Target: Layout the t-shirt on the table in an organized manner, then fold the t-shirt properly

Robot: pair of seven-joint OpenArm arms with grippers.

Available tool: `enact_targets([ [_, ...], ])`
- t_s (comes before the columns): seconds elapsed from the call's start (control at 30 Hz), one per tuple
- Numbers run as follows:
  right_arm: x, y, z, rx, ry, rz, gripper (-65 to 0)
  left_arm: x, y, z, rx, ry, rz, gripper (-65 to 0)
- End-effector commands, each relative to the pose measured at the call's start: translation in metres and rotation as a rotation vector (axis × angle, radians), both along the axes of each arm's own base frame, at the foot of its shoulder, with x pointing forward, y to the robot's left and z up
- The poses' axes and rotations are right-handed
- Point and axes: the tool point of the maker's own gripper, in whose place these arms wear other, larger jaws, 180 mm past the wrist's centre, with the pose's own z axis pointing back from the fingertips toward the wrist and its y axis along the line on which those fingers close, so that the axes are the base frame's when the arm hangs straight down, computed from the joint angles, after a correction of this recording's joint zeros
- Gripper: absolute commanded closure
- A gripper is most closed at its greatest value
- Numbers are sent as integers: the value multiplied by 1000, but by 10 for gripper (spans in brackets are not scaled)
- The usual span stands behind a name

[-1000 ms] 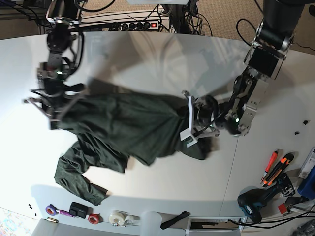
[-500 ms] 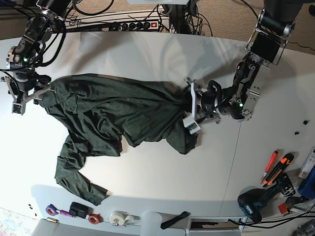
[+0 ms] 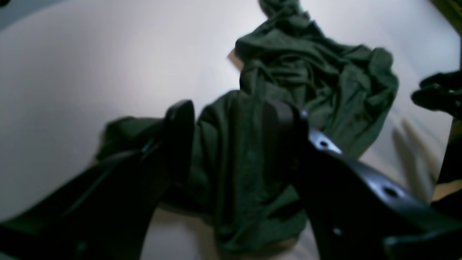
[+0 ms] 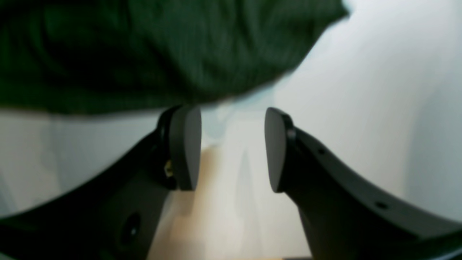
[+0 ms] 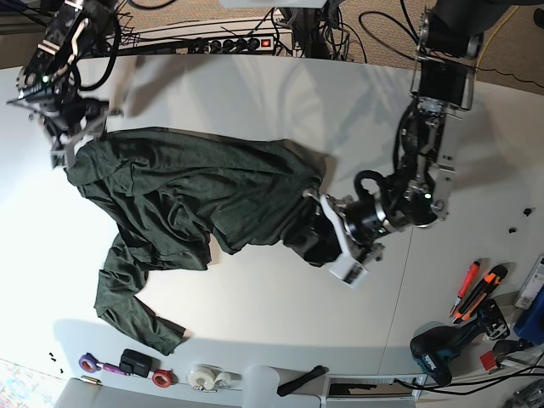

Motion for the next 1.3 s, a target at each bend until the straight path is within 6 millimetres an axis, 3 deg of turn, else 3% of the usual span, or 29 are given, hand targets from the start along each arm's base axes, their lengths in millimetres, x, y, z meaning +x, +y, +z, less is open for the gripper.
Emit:
enact_targets([
  [0.0,-1,-5,4,-22,-7,23,-282,6,-10,23,-52,-56,-12,-309],
  [0.13,-17,-2,-10,-6,46,43,-282,0,-23,21,-54,-42,-40,-309],
  [0.23,-13,13,-9,67,11,87,-282,-3,-24,17,-46,-30,-46,-309],
  [0.33,0,43,4,203,-85,167,-282,-5,-23,13,-39,-26,-45,-309],
  [0.4,8,52,14,242,-139,194,-282,-5,-21,9,-17,-25,-40,-309],
  [0.63,50,40,41,179,-299,133,-281,-14,-18,-5,3,-1,-39,-309],
  [0.8,86,55,51,113,-327,159,-281,-16,-20,-8,2,5,-45,-309],
  [0.87,96,59,47,67,-312,152,-281,-16,-20,-8,4,5,-45,-309],
  [0.97,102,57,25,4,-233,112,-281,-17,-19,-10,20,8,-44,-309],
  [1.13,96,53,-16,24,-120,62,-281,-15,-15,-15,61,0,-38,-309],
  [1.27,89,51,-30,35,-69,44,-281,-15,-15,-15,61,0,-38,-309],
])
